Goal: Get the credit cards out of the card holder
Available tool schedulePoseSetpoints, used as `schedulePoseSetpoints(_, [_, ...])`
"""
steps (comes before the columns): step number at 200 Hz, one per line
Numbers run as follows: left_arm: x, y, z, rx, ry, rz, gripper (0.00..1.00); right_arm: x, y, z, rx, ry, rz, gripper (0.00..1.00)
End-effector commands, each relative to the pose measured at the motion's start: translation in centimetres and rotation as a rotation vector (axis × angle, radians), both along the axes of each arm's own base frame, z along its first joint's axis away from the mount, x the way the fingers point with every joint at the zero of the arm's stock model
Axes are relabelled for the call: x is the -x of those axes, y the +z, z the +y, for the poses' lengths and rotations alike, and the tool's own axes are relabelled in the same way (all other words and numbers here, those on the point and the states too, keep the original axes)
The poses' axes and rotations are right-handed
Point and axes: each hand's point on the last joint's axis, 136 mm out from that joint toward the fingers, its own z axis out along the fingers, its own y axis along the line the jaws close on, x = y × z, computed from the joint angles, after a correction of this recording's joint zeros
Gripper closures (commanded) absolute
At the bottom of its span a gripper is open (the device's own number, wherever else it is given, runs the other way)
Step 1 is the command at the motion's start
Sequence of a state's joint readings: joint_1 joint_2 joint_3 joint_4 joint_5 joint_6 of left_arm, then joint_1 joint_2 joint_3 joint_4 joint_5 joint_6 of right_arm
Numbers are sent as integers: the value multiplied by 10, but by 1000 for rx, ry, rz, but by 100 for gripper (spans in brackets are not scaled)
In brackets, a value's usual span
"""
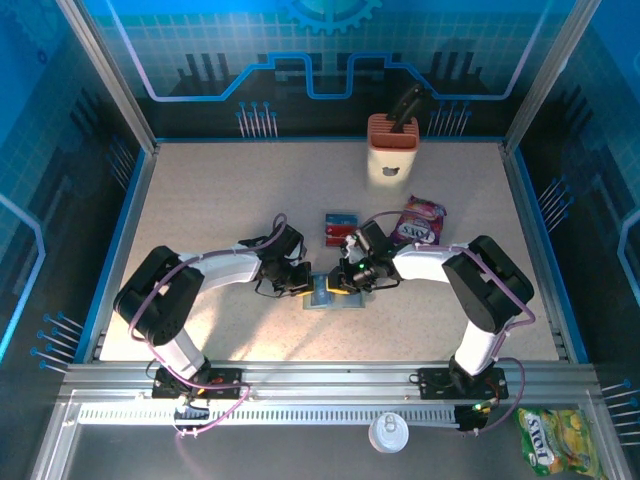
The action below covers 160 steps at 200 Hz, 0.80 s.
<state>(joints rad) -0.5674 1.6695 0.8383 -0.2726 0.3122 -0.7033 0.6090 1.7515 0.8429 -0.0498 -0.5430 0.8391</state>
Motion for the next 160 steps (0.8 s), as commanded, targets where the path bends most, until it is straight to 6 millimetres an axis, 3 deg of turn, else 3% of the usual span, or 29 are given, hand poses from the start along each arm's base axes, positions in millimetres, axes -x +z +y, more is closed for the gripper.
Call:
schedulePoseSetpoints(1, [15,-23,16,-84,-9,77,100,0,9,-1,-33,-7,-3,85])
schedulePoseSetpoints(160, [14,-23,15,-85,-12,81,100,-1,9,-7,-34,-28,-13,92])
